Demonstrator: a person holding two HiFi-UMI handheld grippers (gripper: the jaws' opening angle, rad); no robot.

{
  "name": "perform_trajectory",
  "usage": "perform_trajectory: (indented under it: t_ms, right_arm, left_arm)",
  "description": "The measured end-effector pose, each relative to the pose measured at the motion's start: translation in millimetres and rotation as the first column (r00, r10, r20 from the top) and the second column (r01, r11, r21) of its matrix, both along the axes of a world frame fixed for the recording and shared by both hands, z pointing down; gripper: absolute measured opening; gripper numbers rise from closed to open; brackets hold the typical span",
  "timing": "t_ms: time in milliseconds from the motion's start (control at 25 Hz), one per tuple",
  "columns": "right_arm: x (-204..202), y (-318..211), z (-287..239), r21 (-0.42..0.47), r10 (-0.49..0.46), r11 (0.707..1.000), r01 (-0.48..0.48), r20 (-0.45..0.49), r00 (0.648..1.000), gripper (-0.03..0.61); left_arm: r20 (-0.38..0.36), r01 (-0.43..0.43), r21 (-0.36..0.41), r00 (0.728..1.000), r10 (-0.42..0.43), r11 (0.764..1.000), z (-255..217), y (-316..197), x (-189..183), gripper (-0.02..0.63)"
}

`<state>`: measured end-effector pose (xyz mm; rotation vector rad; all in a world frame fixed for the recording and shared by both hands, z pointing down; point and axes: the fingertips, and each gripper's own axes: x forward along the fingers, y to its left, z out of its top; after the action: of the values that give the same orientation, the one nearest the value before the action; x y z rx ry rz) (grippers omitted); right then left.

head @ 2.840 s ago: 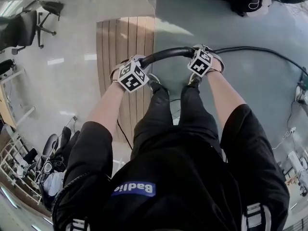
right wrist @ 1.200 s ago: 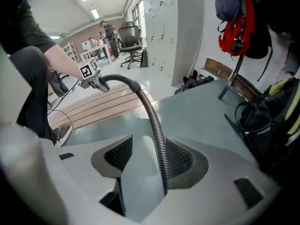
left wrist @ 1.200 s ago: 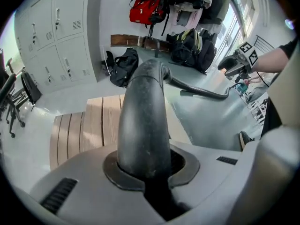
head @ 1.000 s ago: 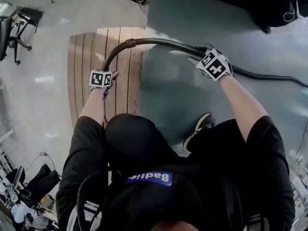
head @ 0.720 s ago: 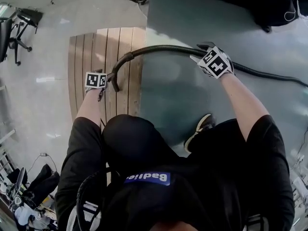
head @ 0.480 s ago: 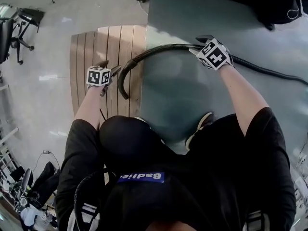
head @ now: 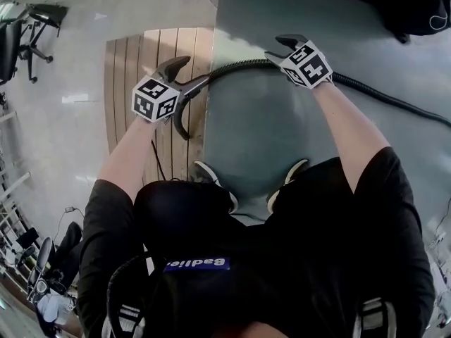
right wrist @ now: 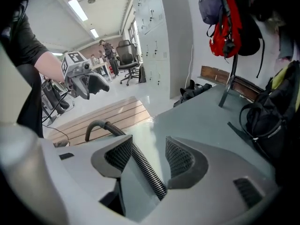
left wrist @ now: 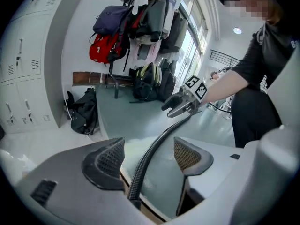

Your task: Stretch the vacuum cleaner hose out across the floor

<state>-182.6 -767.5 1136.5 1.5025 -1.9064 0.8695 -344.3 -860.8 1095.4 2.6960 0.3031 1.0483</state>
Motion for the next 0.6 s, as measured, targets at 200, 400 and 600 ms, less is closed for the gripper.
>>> perform_trajectory:
  t_ms: [200, 400, 600]
  right_arm:
    - [-5, -2, -20, 0.042, 0.023, 0.999, -0.024, 0.031, 0.999, 0.209]
    - [0, 1, -83, 0.095, 0.016, 0.995, -0.021, 0.052, 0.999, 0.209]
    - [3, 18, -176, 0.122, 0.010, 0.992, -0.013, 0.029, 1.000, 0.208]
  left_arm:
    - [-0.083, -0.075, 0.077, 0.993, 0.081, 0.994, -39, 17, 35, 0.322]
    - [-0.162, -0.178, 0.184, 0.965, 0.208, 0.967, -111, 26, 65, 0.321]
    - [-0.288, -0.071, 0.183, 0.950, 0.122, 0.981, -220, 17, 74, 0.261]
